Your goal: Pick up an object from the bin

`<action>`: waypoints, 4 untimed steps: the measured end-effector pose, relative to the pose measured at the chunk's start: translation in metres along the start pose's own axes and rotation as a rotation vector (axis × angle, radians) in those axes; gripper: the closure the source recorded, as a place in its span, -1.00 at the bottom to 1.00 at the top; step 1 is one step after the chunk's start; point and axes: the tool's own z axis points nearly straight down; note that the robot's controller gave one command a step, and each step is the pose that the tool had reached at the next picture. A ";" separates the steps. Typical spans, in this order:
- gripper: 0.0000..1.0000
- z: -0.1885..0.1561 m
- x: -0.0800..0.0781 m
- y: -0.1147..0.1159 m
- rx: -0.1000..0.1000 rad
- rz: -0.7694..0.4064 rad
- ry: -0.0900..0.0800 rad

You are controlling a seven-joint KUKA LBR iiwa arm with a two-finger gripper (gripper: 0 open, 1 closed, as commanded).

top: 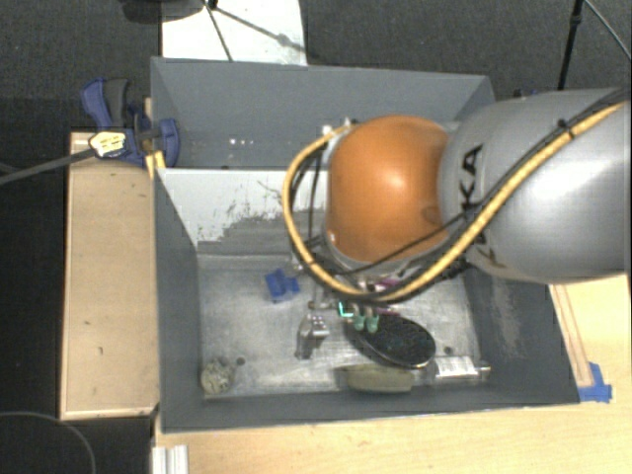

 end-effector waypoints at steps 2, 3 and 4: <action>-1.00 0.141 -0.098 -0.017 -0.004 -0.024 -0.010; 1.00 0.138 -0.098 -0.016 -0.004 -0.018 -0.012; 1.00 -0.011 -0.099 -0.015 -0.003 0.006 -0.017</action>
Offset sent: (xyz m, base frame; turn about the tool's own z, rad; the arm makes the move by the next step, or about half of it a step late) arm 0.0275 -0.0154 -0.0515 -0.0002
